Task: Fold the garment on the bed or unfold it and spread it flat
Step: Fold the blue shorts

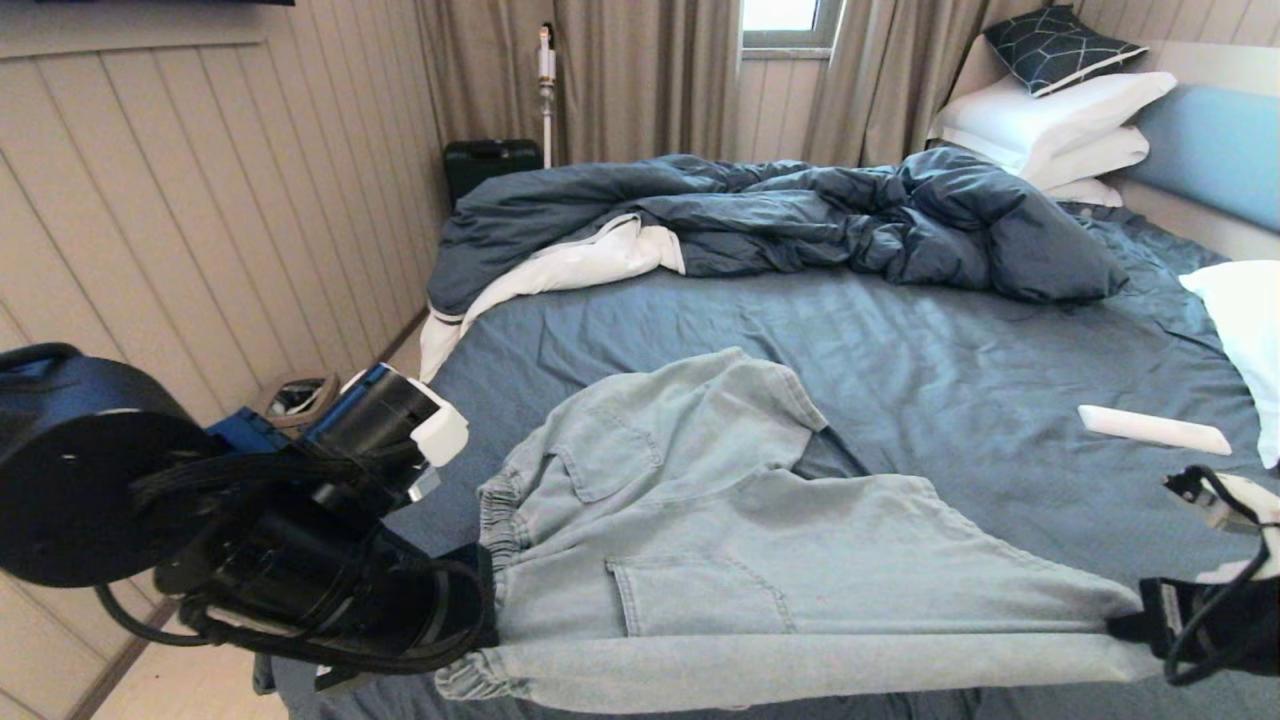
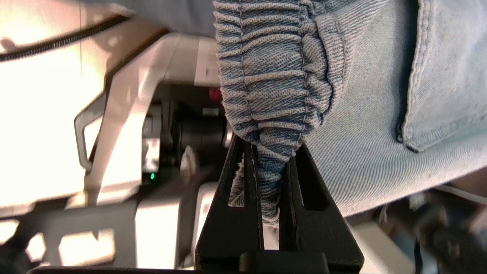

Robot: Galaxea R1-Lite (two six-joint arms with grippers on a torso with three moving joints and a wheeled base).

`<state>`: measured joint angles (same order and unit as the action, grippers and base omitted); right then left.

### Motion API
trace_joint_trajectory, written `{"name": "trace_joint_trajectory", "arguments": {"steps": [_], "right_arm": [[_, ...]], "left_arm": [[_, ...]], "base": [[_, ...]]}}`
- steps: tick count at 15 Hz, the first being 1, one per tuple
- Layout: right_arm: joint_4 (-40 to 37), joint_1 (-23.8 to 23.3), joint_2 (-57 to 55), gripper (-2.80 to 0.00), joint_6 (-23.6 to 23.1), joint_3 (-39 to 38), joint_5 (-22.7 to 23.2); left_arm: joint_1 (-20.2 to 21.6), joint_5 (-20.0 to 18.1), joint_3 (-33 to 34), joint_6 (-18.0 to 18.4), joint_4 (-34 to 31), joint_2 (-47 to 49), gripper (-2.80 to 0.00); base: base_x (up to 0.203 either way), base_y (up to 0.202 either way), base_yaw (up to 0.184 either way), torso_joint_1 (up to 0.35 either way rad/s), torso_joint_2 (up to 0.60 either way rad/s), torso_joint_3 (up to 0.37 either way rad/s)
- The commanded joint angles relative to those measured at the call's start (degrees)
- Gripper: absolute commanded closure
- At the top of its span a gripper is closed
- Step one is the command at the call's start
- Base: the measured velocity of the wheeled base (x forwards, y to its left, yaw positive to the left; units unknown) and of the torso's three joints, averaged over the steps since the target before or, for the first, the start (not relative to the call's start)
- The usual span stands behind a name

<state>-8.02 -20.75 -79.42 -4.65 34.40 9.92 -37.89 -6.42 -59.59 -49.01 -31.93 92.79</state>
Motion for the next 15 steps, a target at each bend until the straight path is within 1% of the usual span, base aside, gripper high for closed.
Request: {"name": "trace_joint_trajectory", "arguments": {"steps": [1, 3, 4, 6, 8, 9, 11, 12, 14, 15], "right_arm": [[-0.9, -0.4, 10.4, 0.0, -0.5, -2.1, 0.0], [-1.6, -0.4, 10.9, 0.0, -0.7, -2.4, 0.1], [-3.7, -0.4, 12.4, 0.0, -0.7, -1.7, 0.4], [-7.9, -0.3, 19.8, 0.0, -0.7, -0.2, 0.8], [-10.8, -0.1, 22.8, 0.0, -0.4, 2.7, 1.2], [-11.3, -0.1, 21.5, 0.0, 0.0, 5.9, 1.4], [-12.0, 0.3, 15.1, 0.0, 1.5, 13.1, 1.7], [-12.2, 1.0, 10.1, 0.0, 3.5, 17.9, 1.7], [-12.4, 2.8, -1.2, 0.0, 7.8, 28.6, 1.5], [-12.4, 4.1, -6.3, 0.0, 10.0, 33.7, 1.1]], "left_arm": [[-0.7, 0.0, 1.3, -0.4, -2.9, -6.5, 0.0], [-0.7, 0.0, 1.4, -0.4, -3.1, -6.6, 0.0], [-0.9, 0.1, 1.6, -0.4, -4.1, -8.2, 0.0], [-1.1, 0.3, 2.1, -0.3, -6.2, -12.8, 0.0], [-0.9, 0.9, 0.9, 0.0, -6.4, -13.0, 0.0], [-0.5, 1.5, -1.9, 0.3, -6.2, -12.8, 0.0], [0.6, 2.2, -3.9, 1.2, -6.0, -12.0, 0.0], [2.4, 2.2, -7.1, 1.9, -6.0, -9.8, 0.0], [7.2, 2.2, -15.5, 3.9, -5.9, -3.7, 0.0], [9.4, 2.2, -18.3, 4.9, -5.8, -0.9, 0.0]], "base": [[0.0, 0.0, 0.0, 0.0, 0.0, 0.0], [0.0, 0.0, 0.0, 0.0, 0.0, 0.0], [0.0, 0.0, 0.0, 0.0, 0.0, 0.0], [0.0, 0.0, 0.0, 0.0, 0.0, 0.0], [0.0, 0.0, 0.0, 0.0, 0.0, 0.0], [0.0, 0.0, 0.0, 0.0, 0.0, 0.0], [0.0, 0.0, 0.0, 0.0, 0.0, 0.0], [0.0, 0.0, 0.0, 0.0, 0.0, 0.0], [0.0, 0.0, 0.0, 0.0, 0.0, 0.0], [0.0, 0.0, 0.0, 0.0, 0.0, 0.0]]}}
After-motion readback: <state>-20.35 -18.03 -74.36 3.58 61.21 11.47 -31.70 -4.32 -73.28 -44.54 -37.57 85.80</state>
